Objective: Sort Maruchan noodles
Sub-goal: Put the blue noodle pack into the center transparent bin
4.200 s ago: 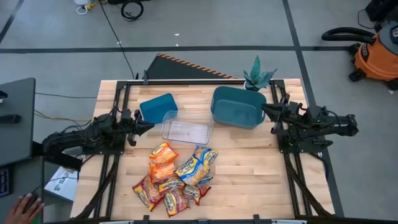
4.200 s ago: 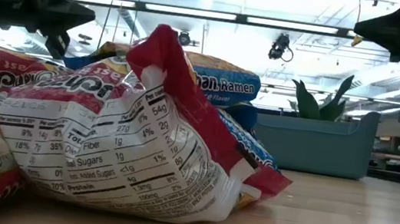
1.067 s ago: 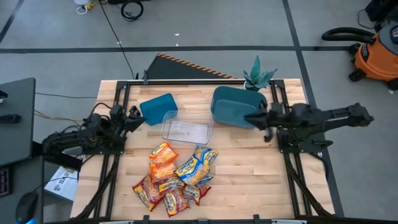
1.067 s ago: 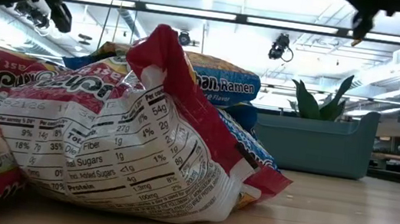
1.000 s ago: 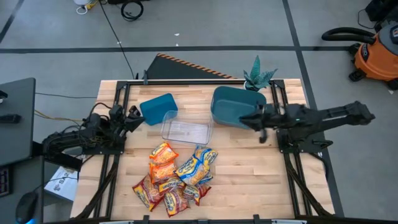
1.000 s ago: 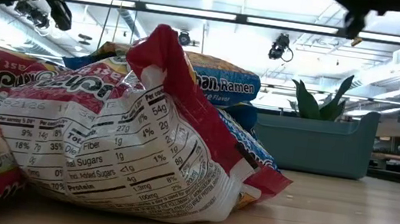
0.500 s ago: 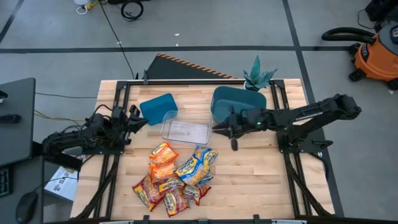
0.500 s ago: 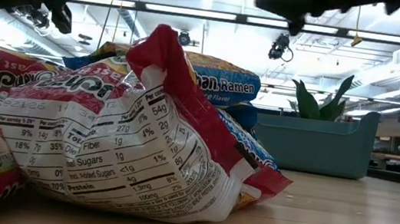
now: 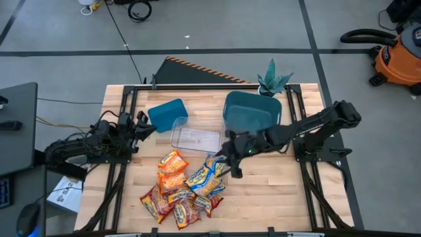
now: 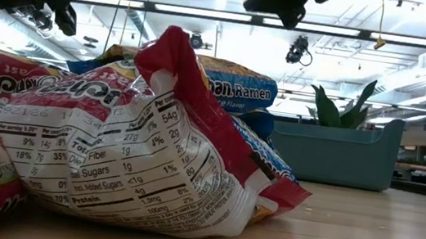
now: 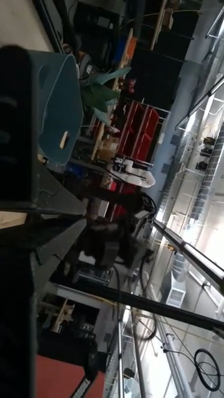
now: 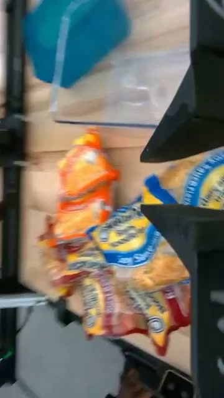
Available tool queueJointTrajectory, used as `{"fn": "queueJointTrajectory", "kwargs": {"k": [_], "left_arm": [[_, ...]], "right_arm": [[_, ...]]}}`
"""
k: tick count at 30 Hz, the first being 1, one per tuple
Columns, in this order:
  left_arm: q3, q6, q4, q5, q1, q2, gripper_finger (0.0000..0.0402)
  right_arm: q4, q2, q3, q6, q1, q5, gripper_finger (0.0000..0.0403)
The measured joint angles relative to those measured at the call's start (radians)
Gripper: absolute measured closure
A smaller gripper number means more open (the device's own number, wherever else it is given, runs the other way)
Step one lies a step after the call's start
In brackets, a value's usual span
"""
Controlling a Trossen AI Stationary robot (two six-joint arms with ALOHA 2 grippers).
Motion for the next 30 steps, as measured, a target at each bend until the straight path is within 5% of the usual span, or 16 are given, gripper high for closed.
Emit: {"fn": "queueJointTrajectory", "kwargs": {"k": [14, 30], "left_arm": [[0.000, 0.000, 0.000, 0.000, 0.000, 0.000, 0.0377], [0.000, 0.000, -0.004, 0.000, 0.000, 0.000, 0.0377]], "right_arm": [[-0.189, 0.173, 0.087, 0.147, 0.116, 0.023, 0.0166], [-0.139, 0.304, 0.081, 0.063, 0.188, 0.149, 0.0159]]}}
